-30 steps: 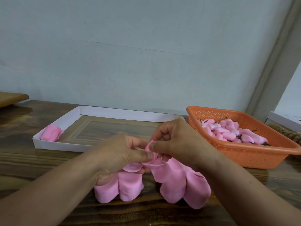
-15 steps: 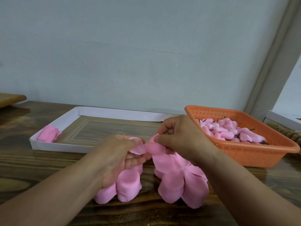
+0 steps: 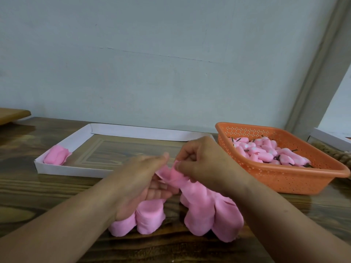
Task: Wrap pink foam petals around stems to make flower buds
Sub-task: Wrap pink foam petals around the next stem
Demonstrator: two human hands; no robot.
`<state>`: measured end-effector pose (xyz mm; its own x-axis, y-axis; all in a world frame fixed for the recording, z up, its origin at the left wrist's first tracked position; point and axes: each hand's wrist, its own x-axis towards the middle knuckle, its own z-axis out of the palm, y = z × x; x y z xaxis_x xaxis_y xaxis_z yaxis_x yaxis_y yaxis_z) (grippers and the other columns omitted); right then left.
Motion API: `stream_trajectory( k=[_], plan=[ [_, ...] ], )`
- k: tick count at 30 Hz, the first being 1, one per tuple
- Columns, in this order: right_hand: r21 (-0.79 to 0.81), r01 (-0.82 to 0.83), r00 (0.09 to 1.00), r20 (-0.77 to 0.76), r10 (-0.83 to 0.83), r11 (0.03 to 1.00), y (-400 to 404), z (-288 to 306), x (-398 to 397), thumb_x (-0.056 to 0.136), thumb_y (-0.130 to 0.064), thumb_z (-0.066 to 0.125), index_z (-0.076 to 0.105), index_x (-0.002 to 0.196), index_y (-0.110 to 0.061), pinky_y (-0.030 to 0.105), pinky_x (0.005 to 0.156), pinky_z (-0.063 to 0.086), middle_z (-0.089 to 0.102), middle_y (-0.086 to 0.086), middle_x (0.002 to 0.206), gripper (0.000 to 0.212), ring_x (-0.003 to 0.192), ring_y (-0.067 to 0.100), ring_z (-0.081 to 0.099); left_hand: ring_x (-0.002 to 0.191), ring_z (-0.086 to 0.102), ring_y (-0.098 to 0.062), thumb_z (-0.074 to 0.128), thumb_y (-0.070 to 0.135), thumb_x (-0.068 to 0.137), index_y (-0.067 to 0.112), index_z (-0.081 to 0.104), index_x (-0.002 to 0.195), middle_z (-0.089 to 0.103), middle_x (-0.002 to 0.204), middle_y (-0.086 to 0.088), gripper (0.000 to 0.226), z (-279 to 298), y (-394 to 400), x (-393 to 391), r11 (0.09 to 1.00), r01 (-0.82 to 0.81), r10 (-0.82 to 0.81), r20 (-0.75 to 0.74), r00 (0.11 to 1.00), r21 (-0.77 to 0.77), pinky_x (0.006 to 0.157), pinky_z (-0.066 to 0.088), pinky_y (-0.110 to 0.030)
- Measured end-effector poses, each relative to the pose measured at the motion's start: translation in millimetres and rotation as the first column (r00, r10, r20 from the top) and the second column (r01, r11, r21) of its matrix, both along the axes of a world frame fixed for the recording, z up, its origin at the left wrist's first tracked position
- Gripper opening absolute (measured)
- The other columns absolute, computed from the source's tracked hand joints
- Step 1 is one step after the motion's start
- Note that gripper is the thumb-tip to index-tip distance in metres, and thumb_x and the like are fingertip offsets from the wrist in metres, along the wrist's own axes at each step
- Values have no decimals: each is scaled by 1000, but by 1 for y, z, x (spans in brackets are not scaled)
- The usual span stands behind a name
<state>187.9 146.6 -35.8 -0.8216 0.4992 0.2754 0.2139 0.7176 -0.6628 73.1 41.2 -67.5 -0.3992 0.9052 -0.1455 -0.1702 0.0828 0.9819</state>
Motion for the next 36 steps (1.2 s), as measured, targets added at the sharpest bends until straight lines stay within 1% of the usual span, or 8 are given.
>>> stream_trajectory(
  k=[2, 3, 6, 9, 13, 17, 26, 36],
  plan=[
    [-72, 56, 995, -79, -61, 996, 3, 1, 0, 78, 0, 64, 61, 59, -12, 21, 43, 43, 53, -7, 41, 23, 40, 6, 50, 85, 70, -29, 63, 34, 76, -3, 63, 104, 72, 96, -24, 46, 1, 0, -1, 997, -3, -3, 93, 996, 72, 72, 60, -31],
    [-110, 69, 990, -116, -82, 992, 4, 1, 0, 78, 2, 63, 60, 58, -11, 18, 39, 40, 52, -6, 39, 24, 36, 6, 48, 88, 70, -30, 65, 29, 73, -7, 63, 106, 71, 98, -24, 48, 1, 0, -1, 994, -8, -5, 120, 993, 105, 74, 60, -30],
    [-181, 100, 972, -195, -135, 979, 7, 1, -1, 79, 5, 61, 56, 55, -11, 15, 36, 36, 52, -7, 36, 29, 31, 3, 46, 91, 69, -28, 54, -3, 85, -16, 58, 109, 71, 100, -23, 28, 2, 1, 3, 985, -41, 15, 156, 988, 169, 74, 59, -27],
    [-207, 105, 960, -234, -153, 973, 8, -1, -3, 80, 5, 61, 56, 55, -14, 14, 35, 35, 53, -8, 36, 32, 31, 3, 46, 85, 71, -22, 44, -14, 89, -15, 61, 103, 73, 96, -20, 22, -2, 1, 6, 981, -91, 69, 128, 989, 172, 72, 59, -24],
    [-214, 80, 959, -250, -134, 974, 6, -1, -3, 80, 3, 61, 56, 54, -15, 14, 35, 35, 53, -10, 36, 33, 31, 3, 46, 75, 72, -18, 51, -7, 91, -6, 65, 101, 74, 89, -16, 17, -3, 1, 8, 971, -167, 146, 127, 981, 173, 65, 58, -21],
    [-217, 54, 961, -252, -110, 975, 4, 1, -3, 80, 5, 61, 56, 54, -15, 14, 35, 35, 53, -9, 36, 34, 31, 3, 46, 65, 71, -17, 54, -2, 91, -7, 60, 106, 73, 81, -17, 17, -3, 4, 9, 958, -241, 216, 165, 962, 154, 56, 57, -20],
    [-120, 36, 982, -179, -58, 992, 4, 2, -2, 79, -1, 65, 60, 57, -17, 18, 39, 37, 54, -6, 45, 28, 37, 3, 44, 62, 70, -15, 51, -1, 93, -3, 68, 92, 73, 75, -13, 17, -4, 3, 10, 966, -208, 194, 106, 975, 153, 55, 56, -18],
    [-123, 33, 988, -144, -50, 992, 2, 2, 0, 81, -4, 65, 61, 58, -16, 21, 43, 37, 57, -4, 50, 27, 38, 3, 44, 69, 68, -13, 55, 6, 92, 6, 71, 104, 75, 89, -10, 21, -7, 3, 7, 980, -136, 138, -1, 990, 143, 58, 53, -18]
  ],
)
